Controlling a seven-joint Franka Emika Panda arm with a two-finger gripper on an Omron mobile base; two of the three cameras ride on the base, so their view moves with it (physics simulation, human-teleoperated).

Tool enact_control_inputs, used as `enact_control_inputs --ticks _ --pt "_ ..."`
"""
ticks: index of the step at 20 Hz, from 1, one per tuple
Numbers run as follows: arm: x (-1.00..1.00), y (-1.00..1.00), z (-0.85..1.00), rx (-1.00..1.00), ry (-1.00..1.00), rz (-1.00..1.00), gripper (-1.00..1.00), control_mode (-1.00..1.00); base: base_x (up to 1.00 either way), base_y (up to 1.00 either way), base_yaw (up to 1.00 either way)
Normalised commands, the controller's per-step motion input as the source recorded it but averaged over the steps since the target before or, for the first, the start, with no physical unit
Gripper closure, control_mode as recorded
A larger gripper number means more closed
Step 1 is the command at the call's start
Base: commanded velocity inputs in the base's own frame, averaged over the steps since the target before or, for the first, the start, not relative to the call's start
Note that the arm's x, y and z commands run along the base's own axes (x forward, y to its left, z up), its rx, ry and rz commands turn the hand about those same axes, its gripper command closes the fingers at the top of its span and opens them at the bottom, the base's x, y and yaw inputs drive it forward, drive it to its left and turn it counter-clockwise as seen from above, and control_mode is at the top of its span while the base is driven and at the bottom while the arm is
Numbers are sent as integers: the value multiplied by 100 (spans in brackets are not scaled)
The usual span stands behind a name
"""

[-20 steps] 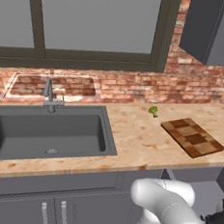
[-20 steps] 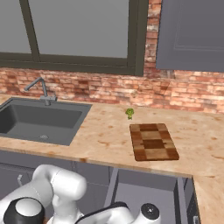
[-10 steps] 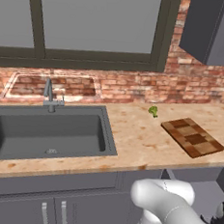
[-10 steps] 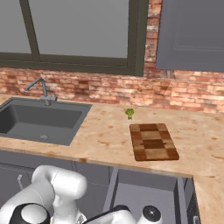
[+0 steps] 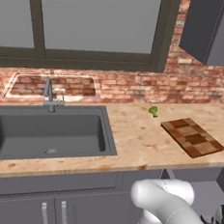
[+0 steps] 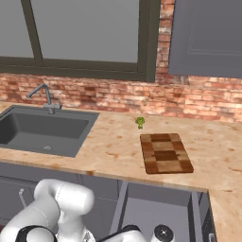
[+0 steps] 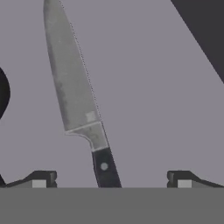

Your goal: Open the drawer on the right and place the cutting tools on the cutting board.

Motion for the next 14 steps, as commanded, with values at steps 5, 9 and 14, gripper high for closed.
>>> enact_control_inputs --ticks 5,9,14 --pt "0 0 -22 -2 0 0 -100 -100 0 0 0" --pt "0 0 -24 -2 0 0 -100 -100 0 0 0" --pt "0 0 -25 -1 0 0 -100 -100 0 0 0"
